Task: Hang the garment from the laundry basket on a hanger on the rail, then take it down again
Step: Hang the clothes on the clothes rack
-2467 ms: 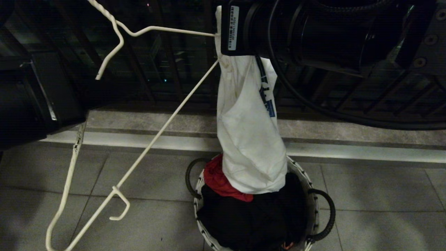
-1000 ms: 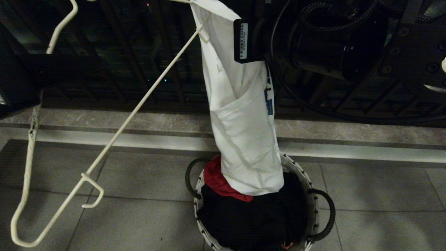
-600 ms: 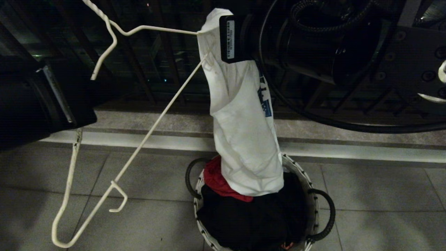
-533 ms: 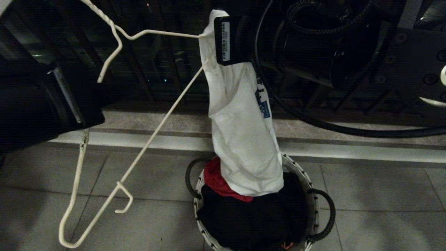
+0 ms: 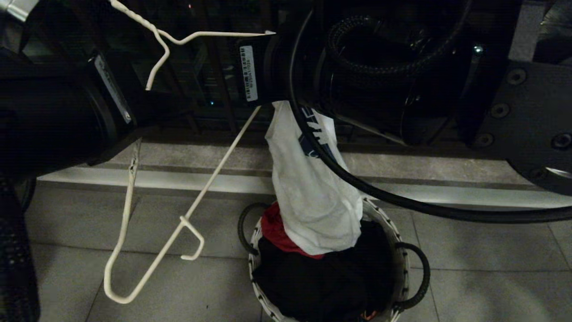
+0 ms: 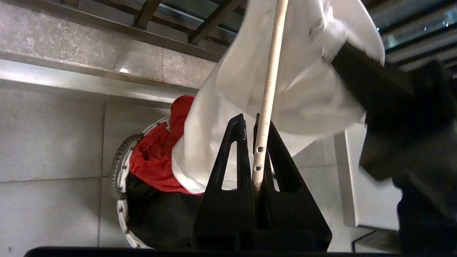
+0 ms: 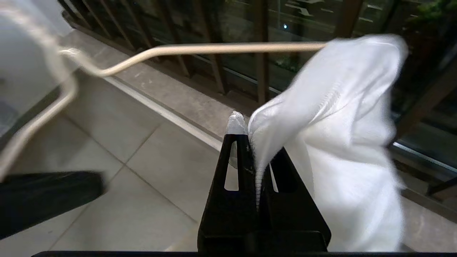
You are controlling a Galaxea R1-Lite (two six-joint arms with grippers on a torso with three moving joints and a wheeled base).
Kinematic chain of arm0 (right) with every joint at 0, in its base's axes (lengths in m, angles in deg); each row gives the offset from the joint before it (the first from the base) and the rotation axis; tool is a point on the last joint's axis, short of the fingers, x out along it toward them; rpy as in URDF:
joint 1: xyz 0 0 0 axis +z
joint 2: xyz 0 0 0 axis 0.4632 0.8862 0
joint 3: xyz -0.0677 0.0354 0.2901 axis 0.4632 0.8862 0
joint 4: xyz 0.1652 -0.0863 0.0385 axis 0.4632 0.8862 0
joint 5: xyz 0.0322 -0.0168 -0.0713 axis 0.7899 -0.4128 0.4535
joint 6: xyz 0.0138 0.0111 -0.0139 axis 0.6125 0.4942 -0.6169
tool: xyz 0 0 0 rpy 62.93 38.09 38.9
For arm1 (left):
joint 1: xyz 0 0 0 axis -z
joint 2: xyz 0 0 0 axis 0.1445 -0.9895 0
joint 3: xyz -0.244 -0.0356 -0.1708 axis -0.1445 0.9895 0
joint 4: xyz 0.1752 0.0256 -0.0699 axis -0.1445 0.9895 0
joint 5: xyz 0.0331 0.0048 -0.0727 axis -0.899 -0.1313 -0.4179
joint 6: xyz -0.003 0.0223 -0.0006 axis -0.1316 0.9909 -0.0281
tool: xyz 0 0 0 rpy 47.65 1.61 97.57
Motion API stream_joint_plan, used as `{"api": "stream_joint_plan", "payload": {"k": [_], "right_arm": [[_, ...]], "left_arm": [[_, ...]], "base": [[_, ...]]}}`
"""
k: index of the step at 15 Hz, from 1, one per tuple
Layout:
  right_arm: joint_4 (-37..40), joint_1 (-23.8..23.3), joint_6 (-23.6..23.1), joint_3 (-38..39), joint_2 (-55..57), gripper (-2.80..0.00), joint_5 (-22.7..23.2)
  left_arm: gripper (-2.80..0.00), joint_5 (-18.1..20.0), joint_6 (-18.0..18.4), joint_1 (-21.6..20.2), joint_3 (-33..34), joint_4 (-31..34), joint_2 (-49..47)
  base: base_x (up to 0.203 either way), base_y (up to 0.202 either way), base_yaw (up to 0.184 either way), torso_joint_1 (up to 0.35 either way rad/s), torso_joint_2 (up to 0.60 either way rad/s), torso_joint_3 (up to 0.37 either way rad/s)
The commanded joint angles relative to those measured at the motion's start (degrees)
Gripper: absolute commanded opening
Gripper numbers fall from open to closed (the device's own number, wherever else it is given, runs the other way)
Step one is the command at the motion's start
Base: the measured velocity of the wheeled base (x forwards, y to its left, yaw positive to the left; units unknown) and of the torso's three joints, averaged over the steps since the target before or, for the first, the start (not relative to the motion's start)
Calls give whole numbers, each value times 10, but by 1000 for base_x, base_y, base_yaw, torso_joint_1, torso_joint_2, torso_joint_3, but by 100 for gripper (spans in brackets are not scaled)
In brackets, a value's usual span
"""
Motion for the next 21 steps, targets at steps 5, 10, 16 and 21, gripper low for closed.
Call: {"api": "stream_joint_plan", "payload": {"k": [5,10,16,21], "right_arm": [[0,-4,-4,27,-14,-280,-10],[0,-36,-5,85,-32,-280,-22],[-1,-85,-21,98,-25,-280,-23],[-1,-86,-21,111,-23,-280,-23]], "left_arm": [[-280,-22,11,-18,-17,0,11],[-280,-20,36,-16,-19,3,48],[-280,-18,46,19,-18,7,68],[-280,-14,46,76,-16,47,86]], "base": [[0,0,0,0,0,0],[0,0,0,0,0,0],[0,0,0,0,0,0],[0,0,0,0,0,0]]}}
